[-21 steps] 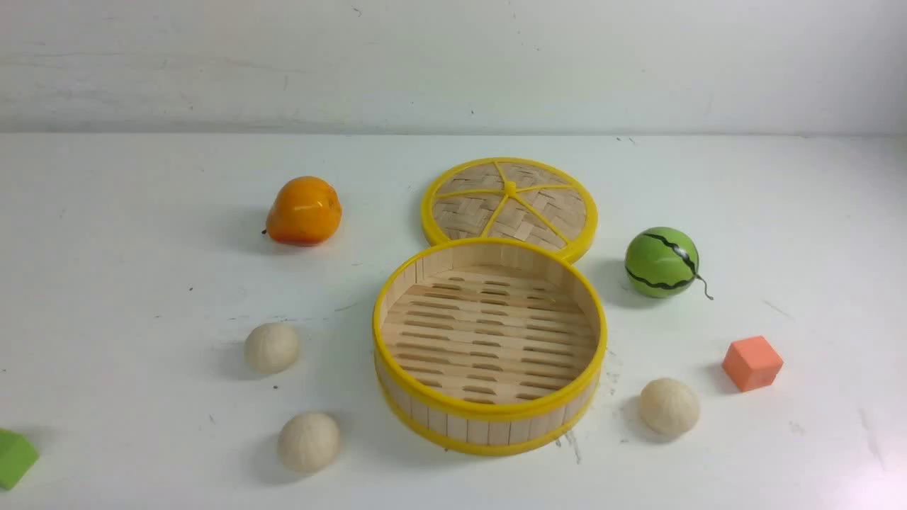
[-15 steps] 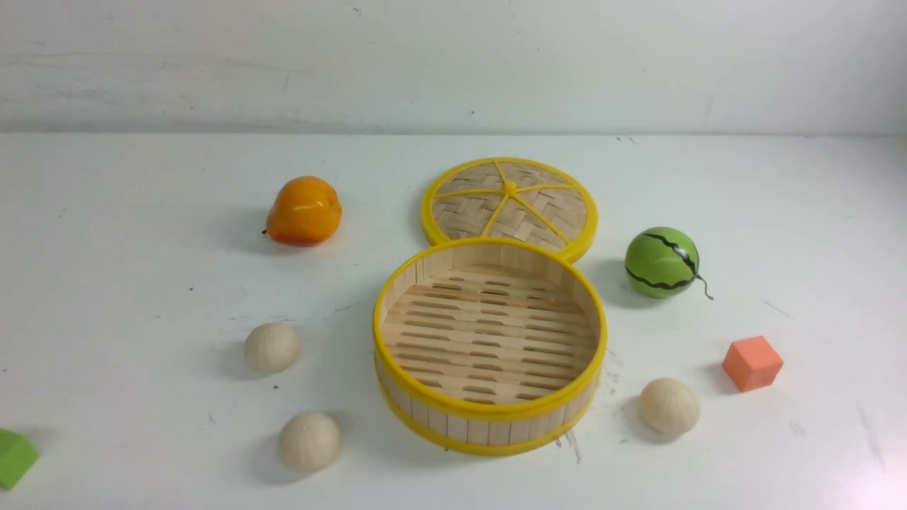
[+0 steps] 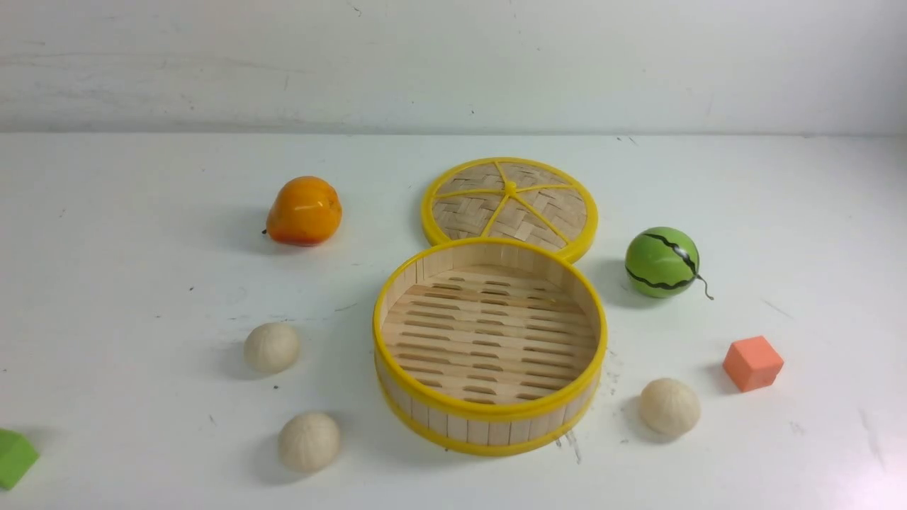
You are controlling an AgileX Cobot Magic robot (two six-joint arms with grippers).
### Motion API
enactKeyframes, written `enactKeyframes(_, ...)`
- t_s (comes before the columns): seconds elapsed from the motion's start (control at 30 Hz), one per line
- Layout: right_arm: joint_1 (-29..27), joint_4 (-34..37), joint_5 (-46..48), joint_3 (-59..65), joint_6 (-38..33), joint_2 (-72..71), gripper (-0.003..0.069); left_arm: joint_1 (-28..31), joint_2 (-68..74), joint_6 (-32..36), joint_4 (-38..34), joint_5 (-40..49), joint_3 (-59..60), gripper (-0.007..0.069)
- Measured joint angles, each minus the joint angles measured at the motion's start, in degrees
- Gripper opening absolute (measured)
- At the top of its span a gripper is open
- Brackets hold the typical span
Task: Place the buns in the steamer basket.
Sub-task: Use the left arm to grab a steamed stuffed bun
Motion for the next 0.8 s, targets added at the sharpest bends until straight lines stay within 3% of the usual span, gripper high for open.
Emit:
enactKeyframes(0.3,0.0,0.0,0.0,0.0,0.0,0.0,0.0239,0.0,0.0,-0.07,1.23,-0.14,0.0,0.005)
enactKeyframes(0.4,0.0,0.0,0.0,0.0,0.0,0.0,0.0239,0.0,0.0,-2.98,-2.31,-1.06,0.0,0.005)
enactKeyframes(0.5,0.0,0.0,0.0,0.0,0.0,0.0,0.0239,0.0,0.0,-9.22,-10.84,-2.91,0.02,0.0052)
enactKeyframes(0.53,0.0,0.0,0.0,0.0,0.0,0.0,0.0239,0.0,0.0,-17.3,-22.45,-5.01,0.02,0.0055)
enactKeyframes(0.57,0.0,0.0,0.0,0.0,0.0,0.0,0.0239,0.0,0.0,-20.87,-29.1,-5.59,0.02,0.0055)
enactKeyframes(0.6,0.0,0.0,0.0,0.0,0.0,0.0,0.0239,0.0,0.0,-21.71,-29.1,-5.68,0.02,0.0056)
enactKeyframes(0.63,0.0,0.0,0.0,0.0,0.0,0.0,0.0239,0.0,0.0,-27.69,-39.01,-6.21,0.02,0.0057)
enactKeyframes(0.8,0.0,0.0,0.0,0.0,0.0,0.0,0.0239,0.0,0.0,-30.39,-44.19,-6.16,0.02,0.0057)
